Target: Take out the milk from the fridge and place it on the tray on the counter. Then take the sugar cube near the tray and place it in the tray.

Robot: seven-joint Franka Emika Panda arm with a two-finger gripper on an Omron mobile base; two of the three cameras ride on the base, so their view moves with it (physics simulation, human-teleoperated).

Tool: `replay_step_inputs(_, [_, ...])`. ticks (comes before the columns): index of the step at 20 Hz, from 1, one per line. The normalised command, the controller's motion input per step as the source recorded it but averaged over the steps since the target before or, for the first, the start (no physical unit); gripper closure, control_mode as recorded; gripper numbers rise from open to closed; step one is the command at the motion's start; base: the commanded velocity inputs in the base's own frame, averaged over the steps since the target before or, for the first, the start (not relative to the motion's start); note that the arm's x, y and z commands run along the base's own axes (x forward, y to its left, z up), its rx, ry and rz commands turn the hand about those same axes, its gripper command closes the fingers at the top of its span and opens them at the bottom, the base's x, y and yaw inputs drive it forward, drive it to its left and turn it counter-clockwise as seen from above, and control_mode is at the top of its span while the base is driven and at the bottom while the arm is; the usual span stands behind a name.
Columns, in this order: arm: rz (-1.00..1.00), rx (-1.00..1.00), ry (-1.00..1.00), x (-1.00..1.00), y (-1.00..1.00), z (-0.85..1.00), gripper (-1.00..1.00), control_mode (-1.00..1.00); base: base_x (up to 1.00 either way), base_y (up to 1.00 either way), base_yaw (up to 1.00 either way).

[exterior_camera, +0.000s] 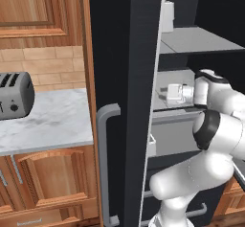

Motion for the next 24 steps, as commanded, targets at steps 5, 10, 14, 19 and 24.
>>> replay_step_inputs(5, [0.0,0.0,0.04,0.32,0.0,-0.05,-1.0,-1.0,0.0,0.0,0.0])
replay_step_inputs(10, [0.0,0.0,0.04,0.21,0.0,-0.14,-1.0,-1.0,0.0,0.0,0.0])
replay_step_inputs(14, [0.0,0.0,0.03,0.18,0.0,-0.24,-1.0,-1.0,0.0,0.0,0.0])
replay_step_inputs(19, [0.0,0.0,0.0,0.2,0.0,-0.16,-1.0,-1.0,0.0,0.0,0.0])
replay_step_inputs(24, [0.0,0.0,0.0,0.1,0.0,-0.06,-1.0,-1.0,0.0,0.0,0.0])
